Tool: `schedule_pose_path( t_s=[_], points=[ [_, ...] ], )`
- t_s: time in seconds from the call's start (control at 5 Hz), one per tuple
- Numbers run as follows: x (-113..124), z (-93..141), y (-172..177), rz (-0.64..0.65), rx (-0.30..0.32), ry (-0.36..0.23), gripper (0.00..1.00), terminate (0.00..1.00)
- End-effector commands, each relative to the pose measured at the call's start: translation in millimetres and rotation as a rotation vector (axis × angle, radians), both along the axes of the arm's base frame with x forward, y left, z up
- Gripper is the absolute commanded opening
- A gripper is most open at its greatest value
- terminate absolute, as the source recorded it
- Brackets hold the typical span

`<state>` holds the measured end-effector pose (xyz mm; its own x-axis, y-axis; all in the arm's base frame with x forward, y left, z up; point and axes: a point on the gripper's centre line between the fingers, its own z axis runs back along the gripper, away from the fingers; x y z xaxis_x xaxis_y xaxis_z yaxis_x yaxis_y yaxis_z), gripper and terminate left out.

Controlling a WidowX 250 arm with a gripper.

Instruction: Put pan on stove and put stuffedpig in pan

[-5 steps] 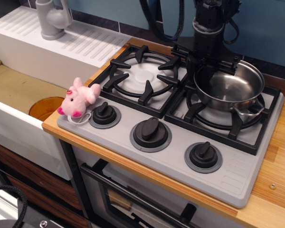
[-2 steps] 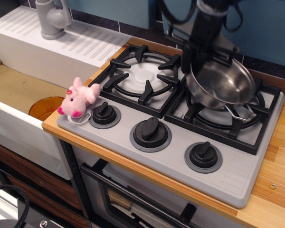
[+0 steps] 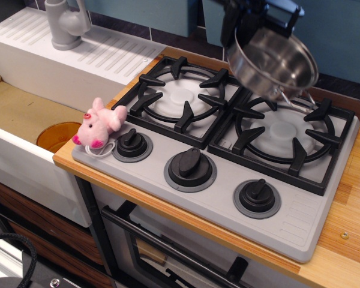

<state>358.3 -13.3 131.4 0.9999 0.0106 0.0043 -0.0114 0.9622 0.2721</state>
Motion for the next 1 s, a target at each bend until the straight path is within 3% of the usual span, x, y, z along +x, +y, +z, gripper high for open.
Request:
schedule_pose_path(
  t_s=[0.0,0.4,0.8],
  points=[
    [13,46,51,-0.070,0.013,-0.083,0.00,0.00],
    [12,32,93,-0.092,0.011,-0.082,0.00,0.00],
    [14,6,112,-0.094,-0.015,-0.095,0.00,0.00]
  ],
)
